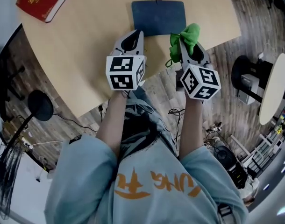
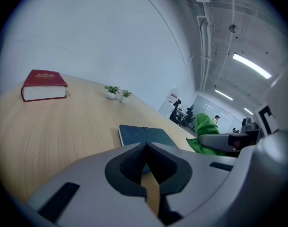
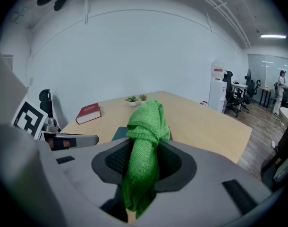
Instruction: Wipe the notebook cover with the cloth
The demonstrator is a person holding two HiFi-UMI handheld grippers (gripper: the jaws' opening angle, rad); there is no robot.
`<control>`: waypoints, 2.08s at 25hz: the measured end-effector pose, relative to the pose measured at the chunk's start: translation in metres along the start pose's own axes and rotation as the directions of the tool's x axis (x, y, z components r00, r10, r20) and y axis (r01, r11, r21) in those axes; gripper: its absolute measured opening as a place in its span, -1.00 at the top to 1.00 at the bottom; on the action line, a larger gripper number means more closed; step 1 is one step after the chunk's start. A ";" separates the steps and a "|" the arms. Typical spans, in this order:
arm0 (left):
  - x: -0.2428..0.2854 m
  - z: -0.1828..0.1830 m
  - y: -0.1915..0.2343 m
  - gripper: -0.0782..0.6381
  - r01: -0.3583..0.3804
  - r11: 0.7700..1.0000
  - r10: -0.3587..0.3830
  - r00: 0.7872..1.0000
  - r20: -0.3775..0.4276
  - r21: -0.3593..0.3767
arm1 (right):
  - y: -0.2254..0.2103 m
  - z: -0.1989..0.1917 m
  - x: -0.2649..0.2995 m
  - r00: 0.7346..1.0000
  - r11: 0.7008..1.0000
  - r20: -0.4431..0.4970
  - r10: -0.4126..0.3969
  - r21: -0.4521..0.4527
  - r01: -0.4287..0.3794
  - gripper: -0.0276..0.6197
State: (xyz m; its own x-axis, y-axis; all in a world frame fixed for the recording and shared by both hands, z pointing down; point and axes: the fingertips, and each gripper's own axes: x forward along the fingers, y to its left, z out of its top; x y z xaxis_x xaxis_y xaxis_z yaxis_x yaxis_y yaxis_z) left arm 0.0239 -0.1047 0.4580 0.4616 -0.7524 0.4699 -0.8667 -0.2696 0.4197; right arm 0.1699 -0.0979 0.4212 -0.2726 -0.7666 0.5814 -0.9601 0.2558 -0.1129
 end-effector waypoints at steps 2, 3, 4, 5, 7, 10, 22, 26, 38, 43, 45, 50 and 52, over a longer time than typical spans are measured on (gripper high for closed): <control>-0.001 -0.001 0.008 0.73 -0.012 1.000 0.012 1.000 0.000 -0.014 | 0.010 -0.001 0.009 1.000 1.000 -0.017 0.017 -0.017 -0.017 0.52; -0.001 -0.001 0.014 0.74 -0.020 1.000 0.020 1.000 -0.003 -0.018 | 0.015 -0.001 0.014 0.999 0.999 -0.023 0.027 -0.024 -0.027 0.52; -0.001 -0.001 0.019 0.74 -0.029 0.999 0.028 1.000 -0.006 -0.022 | 0.020 -0.002 0.020 0.999 0.999 -0.029 0.037 -0.030 -0.038 0.52; -0.001 -0.002 0.024 0.73 -0.037 0.999 0.036 0.999 -0.010 -0.025 | 0.026 -0.002 0.025 0.998 0.998 -0.035 0.048 -0.036 -0.049 0.52; 0.000 -0.001 0.034 0.73 -0.051 0.998 0.050 0.999 -0.018 -0.031 | 0.038 -0.002 0.035 0.997 0.996 -0.048 0.066 -0.052 -0.069 0.52; 0.001 0.002 0.048 0.73 -0.065 0.997 0.065 0.998 -0.025 -0.035 | 0.057 -0.001 0.051 0.993 0.992 -0.068 0.092 -0.082 -0.097 0.52; 0.005 0.006 0.086 0.73 -0.124 0.992 0.123 0.991 -0.044 -0.035 | 0.106 -0.011 0.088 0.976 0.972 -0.153 0.152 -0.158 -0.176 0.52; 0.005 0.006 0.093 0.73 -0.149 0.988 0.148 0.988 -0.048 -0.031 | 0.112 -0.019 0.097 0.970 0.962 -0.179 0.164 -0.187 -0.197 0.52; 0.001 0.006 0.098 0.74 -0.209 0.978 0.209 0.976 -0.053 0.001 | 0.114 -0.046 0.108 0.943 0.937 -0.255 0.213 -0.222 -0.271 0.52; 0.006 0.005 0.090 0.73 -0.209 0.978 0.210 0.976 -0.057 0.010 | 0.113 -0.047 0.110 0.935 0.927 -0.264 0.235 -0.228 -0.298 0.52; 0.008 0.004 0.087 0.74 -0.209 0.978 0.210 0.976 -0.061 0.010 | 0.110 -0.047 0.111 0.934 0.926 -0.265 0.239 -0.227 -0.301 0.52; 0.013 0.001 0.082 0.73 -0.211 0.978 0.211 0.975 -0.070 0.006 | 0.102 -0.045 0.112 0.934 0.928 -0.263 0.240 -0.221 -0.301 0.52; 0.015 0.000 0.078 0.73 -0.208 0.978 0.208 0.975 -0.074 0.007 | 0.098 -0.045 0.111 0.935 0.929 -0.260 0.241 -0.216 -0.299 0.52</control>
State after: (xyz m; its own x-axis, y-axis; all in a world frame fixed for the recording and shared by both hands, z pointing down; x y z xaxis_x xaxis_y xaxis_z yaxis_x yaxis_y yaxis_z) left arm -0.0368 -0.1370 0.4976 0.2837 -0.7452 0.6034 -0.9451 -0.1110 0.3073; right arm 0.0485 -0.1314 0.5105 -0.4700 -0.5024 0.7257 -0.7974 0.5942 -0.1051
